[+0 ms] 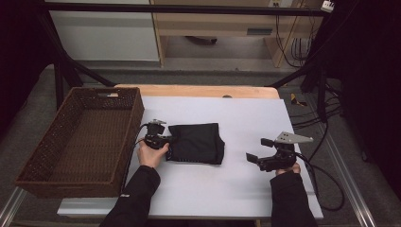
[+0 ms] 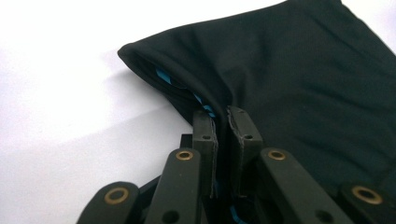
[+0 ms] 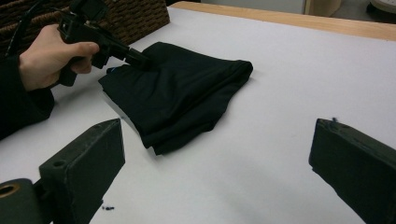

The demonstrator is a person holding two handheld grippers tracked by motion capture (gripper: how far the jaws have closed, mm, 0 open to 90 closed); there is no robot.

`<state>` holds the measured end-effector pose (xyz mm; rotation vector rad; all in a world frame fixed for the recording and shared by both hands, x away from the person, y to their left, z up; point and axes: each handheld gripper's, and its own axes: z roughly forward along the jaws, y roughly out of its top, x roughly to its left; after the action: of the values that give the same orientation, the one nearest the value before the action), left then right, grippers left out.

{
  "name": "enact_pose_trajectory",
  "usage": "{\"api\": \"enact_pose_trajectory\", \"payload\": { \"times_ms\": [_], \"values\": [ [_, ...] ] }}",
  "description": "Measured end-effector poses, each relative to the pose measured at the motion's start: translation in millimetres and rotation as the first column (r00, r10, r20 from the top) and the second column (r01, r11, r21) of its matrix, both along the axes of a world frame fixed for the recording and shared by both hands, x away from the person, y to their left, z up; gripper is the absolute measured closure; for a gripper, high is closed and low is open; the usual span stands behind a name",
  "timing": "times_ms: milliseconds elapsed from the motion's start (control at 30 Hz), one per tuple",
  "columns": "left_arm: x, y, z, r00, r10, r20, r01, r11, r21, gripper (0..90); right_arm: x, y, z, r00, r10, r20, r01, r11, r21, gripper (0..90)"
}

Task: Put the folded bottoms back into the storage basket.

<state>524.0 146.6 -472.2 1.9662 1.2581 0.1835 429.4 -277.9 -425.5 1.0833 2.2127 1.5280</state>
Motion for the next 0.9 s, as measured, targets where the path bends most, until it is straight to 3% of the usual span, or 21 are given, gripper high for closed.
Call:
{"api": "enact_pose_trajectory", "payload": {
  "times_ms": [433, 900],
  "values": [
    [-6.1, -4.2, 25.8, 0.9988, -0.007, 0.048, 0.009, 0.9995, -0.032, 83.3, 0.3, 0.7, -1.0, 1.0000, 0.000, -0.006, 0.000, 1.000, -0.002, 3.6],
    [-12.0, -11.2, 43.9, 0.9964, -0.018, 0.083, 0.022, 0.9991, -0.036, 83.4, 0.6, 1.1, -1.7, 1.0000, 0.000, -0.008, 0.000, 1.000, -0.008, 3.6]
  ]
}}
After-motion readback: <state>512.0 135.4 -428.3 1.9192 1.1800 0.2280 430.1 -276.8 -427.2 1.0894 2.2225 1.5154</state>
